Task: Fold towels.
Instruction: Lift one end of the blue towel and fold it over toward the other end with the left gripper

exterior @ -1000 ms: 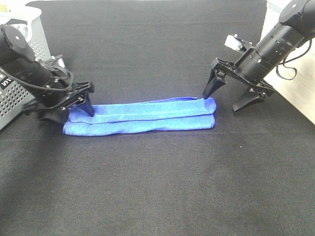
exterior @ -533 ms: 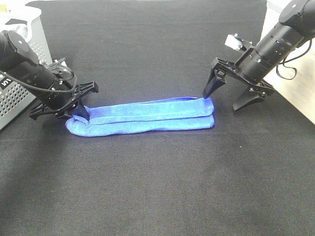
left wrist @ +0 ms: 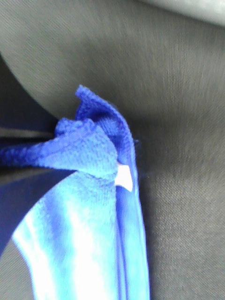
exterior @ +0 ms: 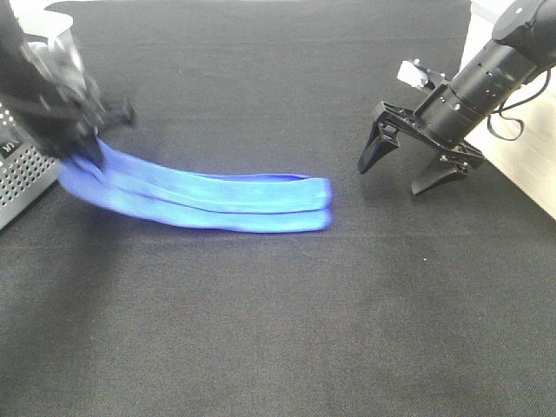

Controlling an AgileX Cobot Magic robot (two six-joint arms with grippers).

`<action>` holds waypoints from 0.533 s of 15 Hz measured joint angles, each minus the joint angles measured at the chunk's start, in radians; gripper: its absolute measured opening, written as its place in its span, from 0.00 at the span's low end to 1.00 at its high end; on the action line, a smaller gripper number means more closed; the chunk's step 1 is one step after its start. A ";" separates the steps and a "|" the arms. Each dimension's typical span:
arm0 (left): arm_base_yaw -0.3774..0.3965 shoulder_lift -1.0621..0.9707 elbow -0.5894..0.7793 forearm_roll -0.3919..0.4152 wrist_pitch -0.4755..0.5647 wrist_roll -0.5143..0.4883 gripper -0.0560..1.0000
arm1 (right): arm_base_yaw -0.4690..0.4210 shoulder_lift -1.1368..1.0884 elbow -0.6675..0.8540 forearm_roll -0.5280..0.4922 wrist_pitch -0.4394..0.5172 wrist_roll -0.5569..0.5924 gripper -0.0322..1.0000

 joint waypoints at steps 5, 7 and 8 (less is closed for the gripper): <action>-0.151 0.006 -0.173 -0.176 0.108 -0.019 0.14 | 0.000 0.000 0.000 0.004 0.016 0.000 0.87; -0.232 0.102 -0.289 -0.213 0.113 -0.066 0.14 | 0.000 0.000 0.000 0.005 0.021 0.000 0.87; -0.257 0.150 -0.339 -0.213 0.121 -0.084 0.14 | 0.000 0.000 0.000 0.008 0.027 0.000 0.87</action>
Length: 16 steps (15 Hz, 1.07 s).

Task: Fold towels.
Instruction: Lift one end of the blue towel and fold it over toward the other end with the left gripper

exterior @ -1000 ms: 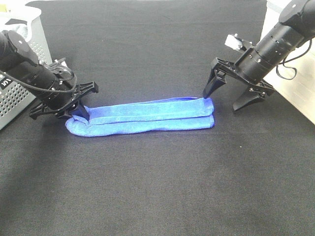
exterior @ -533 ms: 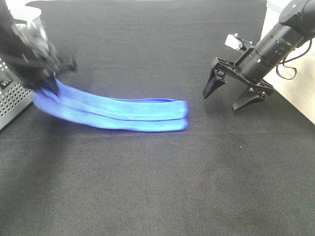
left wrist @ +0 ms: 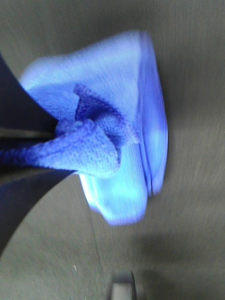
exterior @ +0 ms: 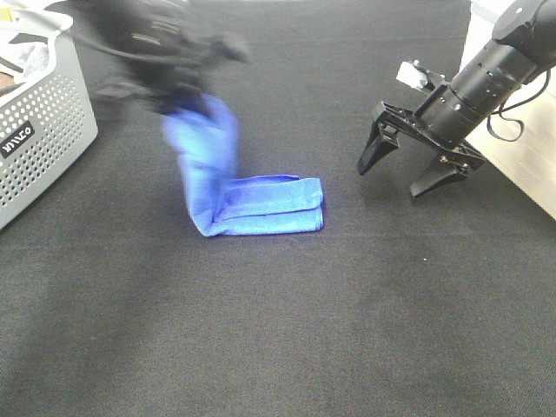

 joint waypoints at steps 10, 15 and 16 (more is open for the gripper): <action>-0.110 0.241 -0.334 -0.050 -0.016 -0.127 0.71 | 0.000 -0.098 0.000 0.019 0.029 0.000 0.87; -0.020 0.123 -0.356 0.176 0.045 -0.091 0.71 | 0.062 -0.111 0.000 0.246 0.065 -0.108 0.85; 0.020 0.103 -0.358 0.212 0.084 -0.091 0.71 | 0.121 -0.110 0.000 0.347 0.018 -0.160 0.85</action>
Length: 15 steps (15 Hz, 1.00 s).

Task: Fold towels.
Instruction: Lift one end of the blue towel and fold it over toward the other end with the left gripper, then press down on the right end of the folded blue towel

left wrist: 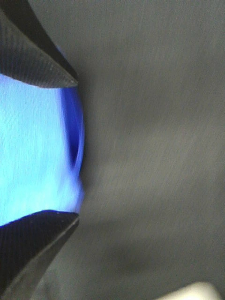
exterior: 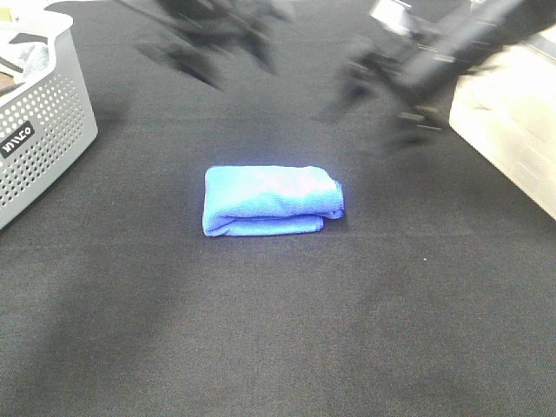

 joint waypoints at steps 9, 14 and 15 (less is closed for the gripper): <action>0.069 -0.011 0.000 0.018 0.117 0.000 0.71 | 0.069 0.263 -0.003 0.241 -0.017 -0.130 0.85; 0.069 -0.035 0.000 0.043 0.165 0.039 0.71 | 0.069 0.217 -0.004 0.195 0.069 -0.130 0.83; 0.069 -0.050 0.000 0.060 0.193 0.053 0.71 | 0.069 0.173 -0.004 0.150 0.084 -0.120 0.83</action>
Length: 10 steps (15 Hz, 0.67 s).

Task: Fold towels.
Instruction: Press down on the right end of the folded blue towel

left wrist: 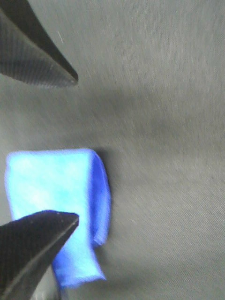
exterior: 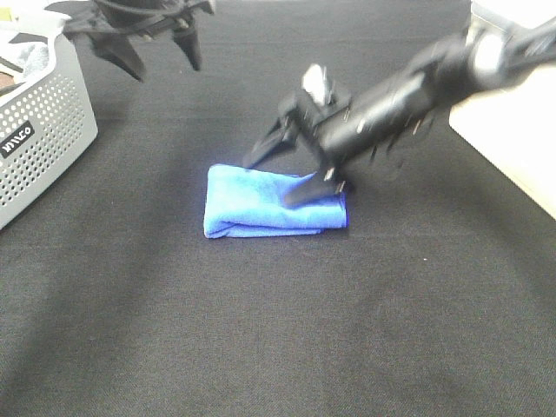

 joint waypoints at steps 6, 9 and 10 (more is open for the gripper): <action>-0.010 -0.165 0.060 0.058 0.033 0.089 0.71 | 0.000 -0.301 0.077 -0.405 0.007 0.189 0.83; -0.040 -0.331 0.227 0.103 0.033 0.107 0.71 | 0.000 -0.497 0.247 -0.528 -0.037 0.242 0.83; -0.050 -0.402 0.316 0.117 0.033 0.107 0.71 | 0.000 -0.577 0.322 -0.544 -0.057 0.253 0.83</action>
